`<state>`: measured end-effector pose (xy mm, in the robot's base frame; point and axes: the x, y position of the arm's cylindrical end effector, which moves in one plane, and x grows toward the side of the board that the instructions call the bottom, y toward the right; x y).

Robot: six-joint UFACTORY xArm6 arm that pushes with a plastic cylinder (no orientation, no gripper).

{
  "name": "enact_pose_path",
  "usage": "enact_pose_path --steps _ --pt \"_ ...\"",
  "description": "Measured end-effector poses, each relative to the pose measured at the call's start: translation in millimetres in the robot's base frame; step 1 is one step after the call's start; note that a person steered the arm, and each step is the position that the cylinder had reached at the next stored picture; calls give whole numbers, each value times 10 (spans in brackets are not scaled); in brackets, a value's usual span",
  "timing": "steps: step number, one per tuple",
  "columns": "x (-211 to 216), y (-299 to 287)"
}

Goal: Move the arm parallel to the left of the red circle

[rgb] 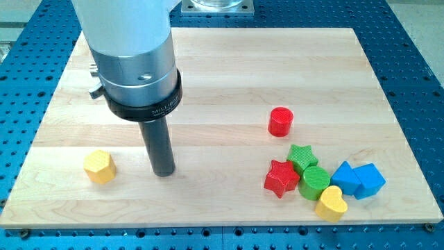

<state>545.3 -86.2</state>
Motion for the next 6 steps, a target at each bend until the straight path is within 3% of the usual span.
enact_pose_path --steps 1,3,4,5,6 --pt "-102 -94" --pt "-191 -819" --pt "-212 -482" --pt "-503 373" --pt "-796 648"
